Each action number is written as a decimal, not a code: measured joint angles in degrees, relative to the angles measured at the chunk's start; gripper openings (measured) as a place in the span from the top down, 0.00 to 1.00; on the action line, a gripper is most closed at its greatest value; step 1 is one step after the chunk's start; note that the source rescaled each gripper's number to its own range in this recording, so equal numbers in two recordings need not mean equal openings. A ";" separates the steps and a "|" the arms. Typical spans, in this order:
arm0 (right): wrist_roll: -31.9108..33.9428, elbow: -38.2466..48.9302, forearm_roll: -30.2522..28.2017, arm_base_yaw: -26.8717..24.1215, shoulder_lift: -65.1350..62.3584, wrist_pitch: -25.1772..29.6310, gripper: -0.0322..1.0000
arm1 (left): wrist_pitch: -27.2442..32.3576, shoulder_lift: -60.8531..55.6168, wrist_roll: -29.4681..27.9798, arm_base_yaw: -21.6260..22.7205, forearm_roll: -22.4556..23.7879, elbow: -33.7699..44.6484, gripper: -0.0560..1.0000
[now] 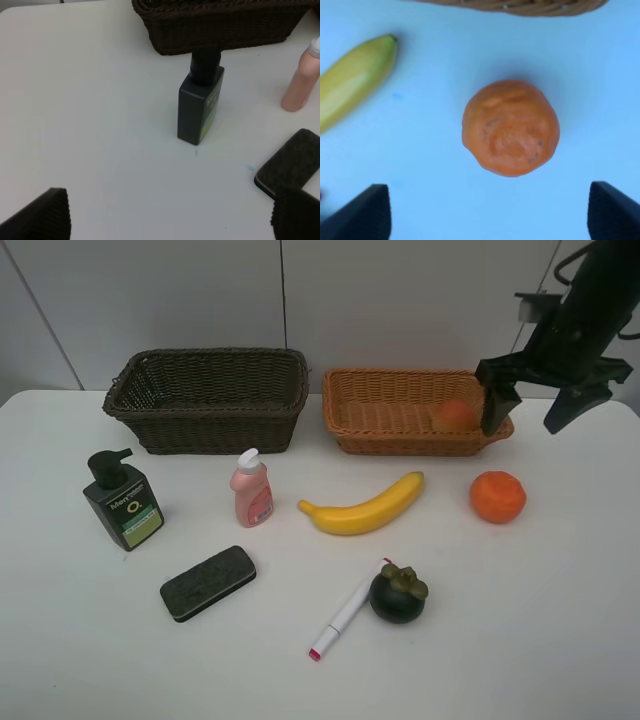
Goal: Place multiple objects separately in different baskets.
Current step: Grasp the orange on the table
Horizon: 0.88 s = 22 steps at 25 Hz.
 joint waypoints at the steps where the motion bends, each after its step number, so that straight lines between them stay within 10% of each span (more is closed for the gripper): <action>1: 0.00 2.03 0.00 0.00 0.00 -2.21 0.02 | 0.00 0.00 0.00 0.00 0.00 0.00 0.00; 8: 0.00 11.02 0.00 0.00 0.43 -15.56 0.02 | 0.00 0.00 0.00 0.00 0.00 0.00 0.00; 22: 0.00 11.59 -0.30 -0.05 5.95 -17.07 0.02 | 0.00 0.00 0.00 0.00 0.00 0.00 0.00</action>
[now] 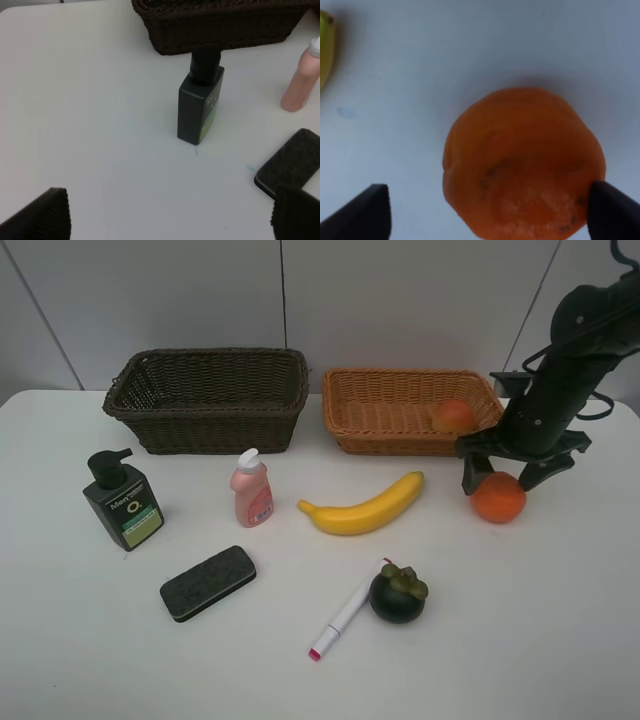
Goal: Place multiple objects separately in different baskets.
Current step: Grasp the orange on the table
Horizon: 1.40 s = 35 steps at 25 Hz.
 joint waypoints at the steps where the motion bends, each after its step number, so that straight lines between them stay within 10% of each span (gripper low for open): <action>1: 0.00 0.00 0.06 -0.24 -0.03 -0.06 0.02 | 0.00 0.00 0.00 0.00 0.00 0.00 0.00; 35: 0.18 0.00 1.90 -1.94 5.81 -3.89 0.02 | 0.00 0.00 0.00 0.00 0.00 0.00 0.00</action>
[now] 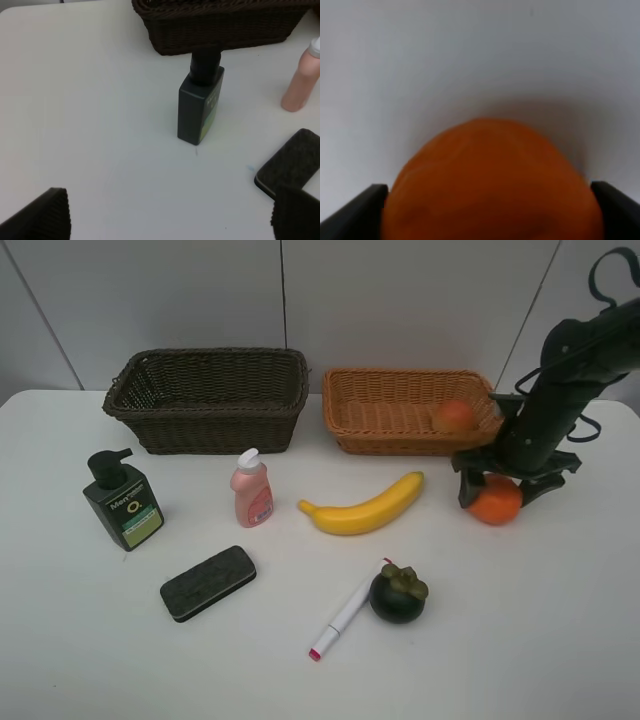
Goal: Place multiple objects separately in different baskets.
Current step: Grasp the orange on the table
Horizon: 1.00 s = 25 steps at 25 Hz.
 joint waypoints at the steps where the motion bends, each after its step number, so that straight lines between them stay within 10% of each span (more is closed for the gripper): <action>1: 0.00 0.00 0.00 0.00 0.41 0.00 0.02 | 0.00 0.00 0.00 0.00 0.00 0.00 0.00; 25: 0.03 0.00 1.20 0.00 -2.14 1.71 0.12 | 0.00 0.00 0.00 0.00 0.00 0.00 0.00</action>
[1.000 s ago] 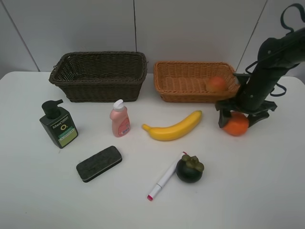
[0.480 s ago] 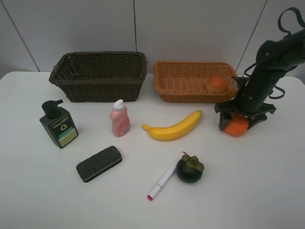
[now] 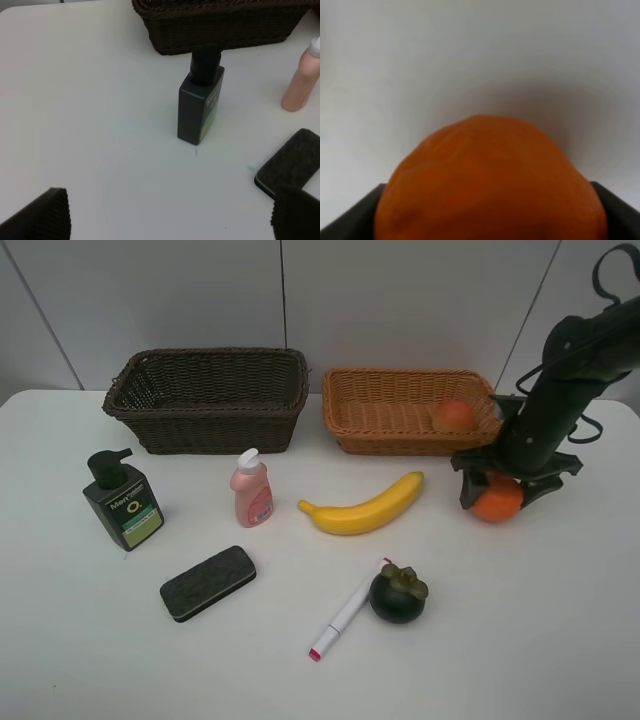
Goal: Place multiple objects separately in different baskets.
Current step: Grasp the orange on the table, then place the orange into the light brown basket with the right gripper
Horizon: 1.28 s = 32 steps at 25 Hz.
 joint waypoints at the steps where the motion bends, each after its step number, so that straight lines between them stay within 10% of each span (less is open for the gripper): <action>1: 0.03 -0.05 0.00 0.00 -1.31 0.18 0.12 | 0.00 0.00 0.00 0.00 0.00 0.00 0.00; 11: 0.15 -13.78 -0.02 0.06 -11.32 7.09 0.12 | 0.00 0.00 0.00 0.00 0.00 0.00 0.00; 32: -0.02 -35.30 0.03 10.69 16.55 -2.45 0.12 | 0.02 0.00 0.00 0.00 0.00 0.00 0.00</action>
